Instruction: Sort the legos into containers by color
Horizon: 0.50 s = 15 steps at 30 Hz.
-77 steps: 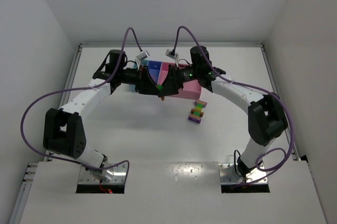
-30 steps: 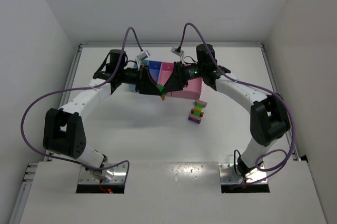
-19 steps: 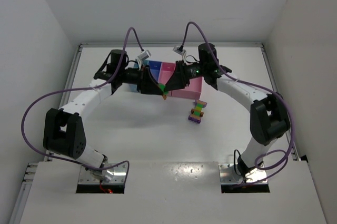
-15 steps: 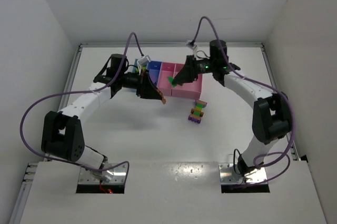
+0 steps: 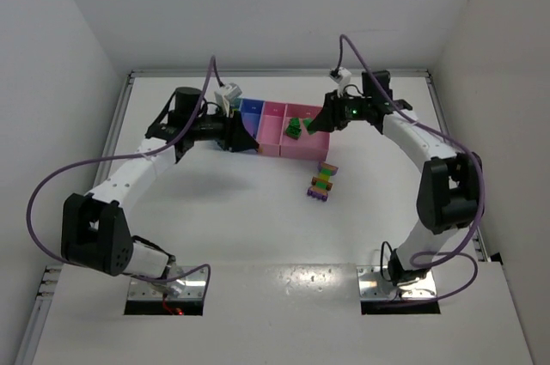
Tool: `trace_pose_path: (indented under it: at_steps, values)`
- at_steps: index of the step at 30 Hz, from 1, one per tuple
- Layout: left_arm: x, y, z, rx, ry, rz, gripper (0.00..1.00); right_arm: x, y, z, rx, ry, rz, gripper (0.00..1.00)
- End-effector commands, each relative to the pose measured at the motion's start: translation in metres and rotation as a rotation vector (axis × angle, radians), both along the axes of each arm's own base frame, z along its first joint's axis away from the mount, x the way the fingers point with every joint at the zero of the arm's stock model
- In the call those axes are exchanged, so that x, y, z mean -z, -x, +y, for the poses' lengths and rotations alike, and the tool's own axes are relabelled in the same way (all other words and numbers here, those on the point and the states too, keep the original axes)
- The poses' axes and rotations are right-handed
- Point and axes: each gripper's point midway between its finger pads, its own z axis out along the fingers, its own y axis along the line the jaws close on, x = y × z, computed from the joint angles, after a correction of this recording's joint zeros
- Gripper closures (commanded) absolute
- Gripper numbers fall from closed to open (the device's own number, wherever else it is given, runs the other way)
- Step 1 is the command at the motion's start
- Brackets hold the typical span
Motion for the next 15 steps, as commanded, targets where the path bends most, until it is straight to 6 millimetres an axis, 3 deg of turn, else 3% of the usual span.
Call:
trace_pose_path:
  at_steps: [1,2,3,4,6,7,8,12,15]
  values:
    - [-0.040,-0.059,0.010,-0.239,-0.060,-0.174,0.97,0.023,-0.022,-0.016,0.075,0.257,-0.120,1.00]
    - [-0.041,-0.064,0.007,-0.259,-0.067,-0.171,0.97,0.029,-0.024,-0.017,0.074,0.295,-0.138,0.98]
    - [-0.031,-0.073,0.008,-0.278,-0.087,-0.153,0.97,0.032,-0.031,-0.021,0.116,0.342,-0.158,0.86]
    - [-0.034,-0.078,0.003,-0.283,-0.091,-0.163,0.97,0.042,-0.031,-0.025,0.121,0.367,-0.146,0.63]
    - [-0.032,-0.092,0.000,-0.316,-0.099,-0.164,0.97,0.045,-0.040,-0.024,0.142,0.389,-0.172,0.57]
    - [-0.020,-0.098,-0.002,-0.319,-0.104,-0.127,0.97,0.044,-0.043,-0.025,0.152,0.393,-0.183,0.47]
    - [-0.027,-0.106,-0.008,-0.323,-0.099,-0.150,0.97,0.053,-0.044,-0.024,0.157,0.391,-0.160,0.41]
    - [-0.019,-0.132,-0.021,-0.343,-0.122,-0.149,0.97,0.040,-0.060,-0.023,0.200,0.377,-0.193,0.21]
    - [-0.003,-0.151,-0.027,-0.356,-0.161,-0.130,0.97,0.026,-0.066,-0.027,0.238,0.361,-0.203,0.17]
